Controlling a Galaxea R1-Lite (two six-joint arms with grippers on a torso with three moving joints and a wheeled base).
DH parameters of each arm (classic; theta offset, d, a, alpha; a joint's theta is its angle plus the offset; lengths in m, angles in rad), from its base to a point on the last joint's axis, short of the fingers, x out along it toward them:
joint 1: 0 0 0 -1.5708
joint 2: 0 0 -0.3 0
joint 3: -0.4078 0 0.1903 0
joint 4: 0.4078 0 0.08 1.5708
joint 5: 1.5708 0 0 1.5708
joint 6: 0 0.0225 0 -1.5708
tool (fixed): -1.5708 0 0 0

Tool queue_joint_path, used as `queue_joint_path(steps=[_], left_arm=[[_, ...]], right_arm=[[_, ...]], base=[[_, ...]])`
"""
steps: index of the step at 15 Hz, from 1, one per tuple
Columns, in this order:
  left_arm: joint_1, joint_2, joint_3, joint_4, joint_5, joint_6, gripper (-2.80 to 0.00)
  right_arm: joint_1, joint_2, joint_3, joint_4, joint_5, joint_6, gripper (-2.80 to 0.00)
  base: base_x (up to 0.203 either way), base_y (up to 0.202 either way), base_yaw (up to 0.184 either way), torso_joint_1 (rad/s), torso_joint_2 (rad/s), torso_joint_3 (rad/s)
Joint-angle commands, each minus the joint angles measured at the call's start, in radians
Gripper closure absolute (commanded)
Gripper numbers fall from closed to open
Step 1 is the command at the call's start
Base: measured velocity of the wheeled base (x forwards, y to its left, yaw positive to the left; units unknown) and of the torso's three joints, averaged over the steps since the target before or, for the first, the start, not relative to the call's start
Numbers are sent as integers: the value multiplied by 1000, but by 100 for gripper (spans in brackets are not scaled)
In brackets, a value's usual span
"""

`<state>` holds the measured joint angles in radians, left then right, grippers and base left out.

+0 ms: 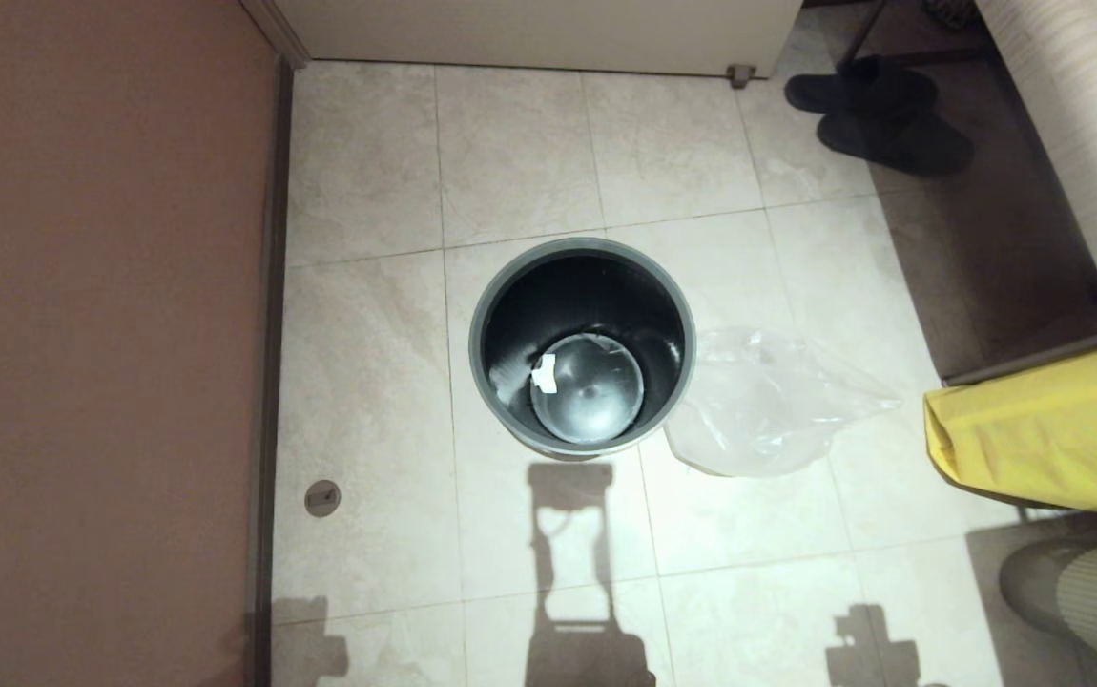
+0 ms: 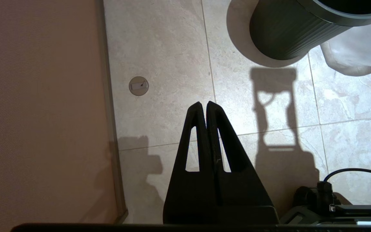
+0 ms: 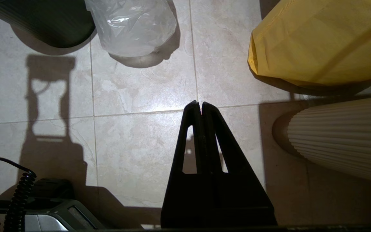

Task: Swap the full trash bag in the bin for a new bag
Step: Pick up the trash bag

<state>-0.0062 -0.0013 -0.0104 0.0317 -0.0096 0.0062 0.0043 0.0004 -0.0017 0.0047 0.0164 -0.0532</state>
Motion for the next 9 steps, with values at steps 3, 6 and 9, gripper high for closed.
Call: queue_joint_path(steps=[3,6,9], left_arm=[[0,1,0,1,-1,0,0],[0,1,0,1,0,0,0],[0,1,0,1,0,0,0]], right_arm=[[0,0,0,0,0,0,0],[0,0,0,0,-4,3,0],[0,0,-15,9,-6,19,0]], base=[[0,0,0,0,0,0],[0,0,0,0,0,0],[0,0,0,0,0,0]])
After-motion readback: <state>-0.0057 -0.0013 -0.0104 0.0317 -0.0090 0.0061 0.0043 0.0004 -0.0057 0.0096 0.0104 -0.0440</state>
